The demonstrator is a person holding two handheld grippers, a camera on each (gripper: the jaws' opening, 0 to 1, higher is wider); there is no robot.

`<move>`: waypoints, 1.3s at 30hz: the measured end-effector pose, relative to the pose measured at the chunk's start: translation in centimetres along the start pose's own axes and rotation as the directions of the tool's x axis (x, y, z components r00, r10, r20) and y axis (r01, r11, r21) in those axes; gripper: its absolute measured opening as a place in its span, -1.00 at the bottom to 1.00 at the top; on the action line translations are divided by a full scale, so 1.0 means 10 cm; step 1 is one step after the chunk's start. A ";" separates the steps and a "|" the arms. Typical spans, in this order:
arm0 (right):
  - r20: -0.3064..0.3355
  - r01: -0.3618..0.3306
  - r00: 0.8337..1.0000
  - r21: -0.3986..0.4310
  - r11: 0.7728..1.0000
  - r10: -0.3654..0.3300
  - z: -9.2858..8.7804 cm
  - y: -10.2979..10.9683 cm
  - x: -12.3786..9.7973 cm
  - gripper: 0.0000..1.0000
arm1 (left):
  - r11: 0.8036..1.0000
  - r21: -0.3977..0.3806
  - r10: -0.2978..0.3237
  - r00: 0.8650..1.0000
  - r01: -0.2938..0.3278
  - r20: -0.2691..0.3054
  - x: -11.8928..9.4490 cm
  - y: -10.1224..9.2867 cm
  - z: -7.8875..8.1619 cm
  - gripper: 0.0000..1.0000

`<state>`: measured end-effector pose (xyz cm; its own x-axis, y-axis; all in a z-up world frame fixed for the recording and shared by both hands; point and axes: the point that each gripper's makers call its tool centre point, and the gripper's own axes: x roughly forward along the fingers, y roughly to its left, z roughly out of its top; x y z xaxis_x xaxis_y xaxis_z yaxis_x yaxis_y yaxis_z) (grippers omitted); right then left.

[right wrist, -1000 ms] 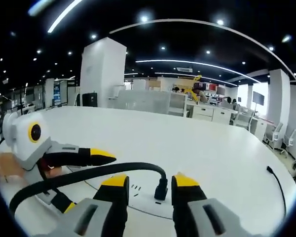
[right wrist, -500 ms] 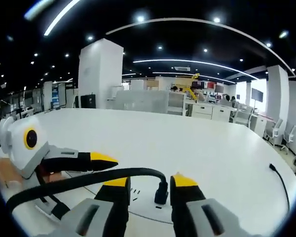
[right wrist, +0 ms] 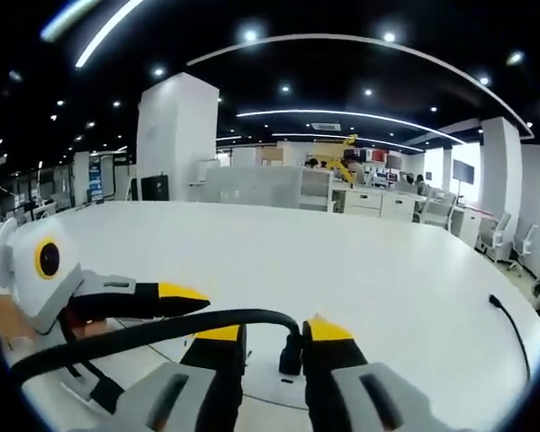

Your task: Locate the USB plug end of the data cable currently connected to the USB port on the desk. Grip the plug, withdraw it from the port, and place it onto the desktop.

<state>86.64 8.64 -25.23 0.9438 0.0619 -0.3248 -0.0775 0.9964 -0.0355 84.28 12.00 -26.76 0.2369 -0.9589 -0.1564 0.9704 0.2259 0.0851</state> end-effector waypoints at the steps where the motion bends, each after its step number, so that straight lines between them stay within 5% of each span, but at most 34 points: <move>1: 0.001 0.004 1.000 0.000 1.000 -0.004 0.00 0.00 0.00 -0.50 | 1.000 0.003 0.000 1.000 0.000 0.000 0.00 -0.01 0.00 0.46; 19: 0.043 0.035 0.998 0.102 0.994 -0.040 0.02 -0.27 0.08 -0.79 | 1.000 0.011 -0.007 1.000 0.007 0.006 0.03 -0.05 0.00 0.45; 31: 0.036 0.083 0.996 0.027 0.996 -0.084 0.03 -0.29 0.10 -0.82 | 1.000 0.014 -0.002 1.000 0.001 0.008 0.01 -0.05 -0.02 0.45; 39: 0.031 0.087 0.996 0.049 0.995 -0.088 0.03 -0.28 0.09 -0.83 | 1.000 0.013 0.003 1.000 -0.003 0.013 0.01 -0.04 -0.01 0.45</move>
<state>87.84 5.89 -25.17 0.9565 -0.0245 -0.2906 0.0204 0.9996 -0.0171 83.91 11.87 -26.93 0.2393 -0.9604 -0.1429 0.9690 0.2269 0.0979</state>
